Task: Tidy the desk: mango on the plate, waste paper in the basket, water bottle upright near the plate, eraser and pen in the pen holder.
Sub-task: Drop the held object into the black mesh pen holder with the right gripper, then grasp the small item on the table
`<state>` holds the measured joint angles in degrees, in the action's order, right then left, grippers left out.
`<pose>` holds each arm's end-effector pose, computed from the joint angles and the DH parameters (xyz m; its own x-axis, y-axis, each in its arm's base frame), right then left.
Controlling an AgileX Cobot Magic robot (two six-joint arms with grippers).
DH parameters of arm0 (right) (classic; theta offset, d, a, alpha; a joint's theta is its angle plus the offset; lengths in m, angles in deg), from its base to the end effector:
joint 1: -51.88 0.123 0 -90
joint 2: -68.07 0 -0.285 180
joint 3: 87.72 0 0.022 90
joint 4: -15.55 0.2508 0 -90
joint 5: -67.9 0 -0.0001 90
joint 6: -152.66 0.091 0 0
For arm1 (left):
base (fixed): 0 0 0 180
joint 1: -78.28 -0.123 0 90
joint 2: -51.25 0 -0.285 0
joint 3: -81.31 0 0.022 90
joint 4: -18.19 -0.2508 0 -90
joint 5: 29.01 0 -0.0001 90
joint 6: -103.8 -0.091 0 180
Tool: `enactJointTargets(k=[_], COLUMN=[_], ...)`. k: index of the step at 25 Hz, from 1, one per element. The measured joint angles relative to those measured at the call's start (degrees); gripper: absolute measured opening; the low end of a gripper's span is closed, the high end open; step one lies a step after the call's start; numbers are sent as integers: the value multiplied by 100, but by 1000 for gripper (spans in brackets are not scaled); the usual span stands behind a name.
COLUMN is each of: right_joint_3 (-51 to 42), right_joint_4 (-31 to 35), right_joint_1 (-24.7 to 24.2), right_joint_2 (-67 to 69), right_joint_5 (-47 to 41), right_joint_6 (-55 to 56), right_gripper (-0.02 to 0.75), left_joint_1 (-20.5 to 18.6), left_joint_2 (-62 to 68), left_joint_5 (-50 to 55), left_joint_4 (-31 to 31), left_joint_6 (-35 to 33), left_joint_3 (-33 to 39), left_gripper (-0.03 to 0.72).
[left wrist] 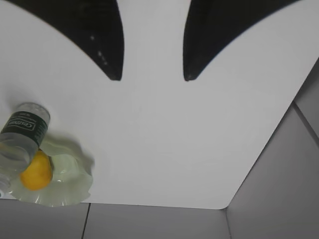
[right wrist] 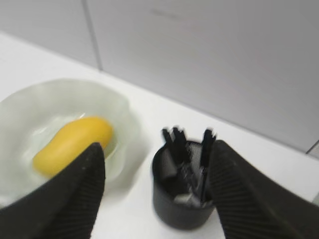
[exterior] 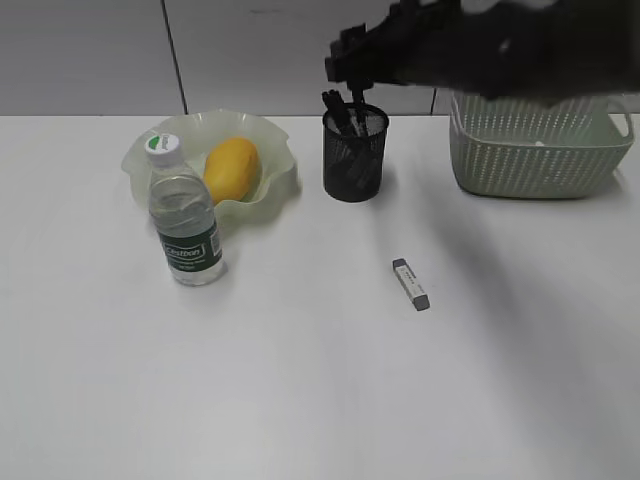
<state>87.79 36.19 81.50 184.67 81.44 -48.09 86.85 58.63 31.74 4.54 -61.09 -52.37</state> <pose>0.3860 0.2109 0.2385 -0.2695 -0.1660 -0.9486 -0.4275 0.9033 -0.0366 -0.0091 0.0203 0.2899 -0.3881 -0.0851 -0.9177 -0.0979 0.9939 -0.0508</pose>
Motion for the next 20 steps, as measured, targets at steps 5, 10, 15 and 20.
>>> enactJointTargets(k=[5,10,15,20], right_joint_3=[37,-464,-1842,-3293], right_joint_4=[-592,-2230,-2641,-2723], right_joint_1=[14,189,215,215], right_joint_2=[-1675,-3212,-5353,-7781], right_joint_5=[-4356,-7350,-8212,-8308], right_joint_6=[499,1904,2776,3076], right_gripper=[419,354,349,347], left_joint_1=[0,0,0,0], left_joint_2=[0,0,0,0], left_joint_5=[5,5,5,5], left_joint_4=[0,0,0,0], left_joint_6=[0,0,0,0], left_joint_3=[0,0,0,0], left_gripper=[297,296,272,266])
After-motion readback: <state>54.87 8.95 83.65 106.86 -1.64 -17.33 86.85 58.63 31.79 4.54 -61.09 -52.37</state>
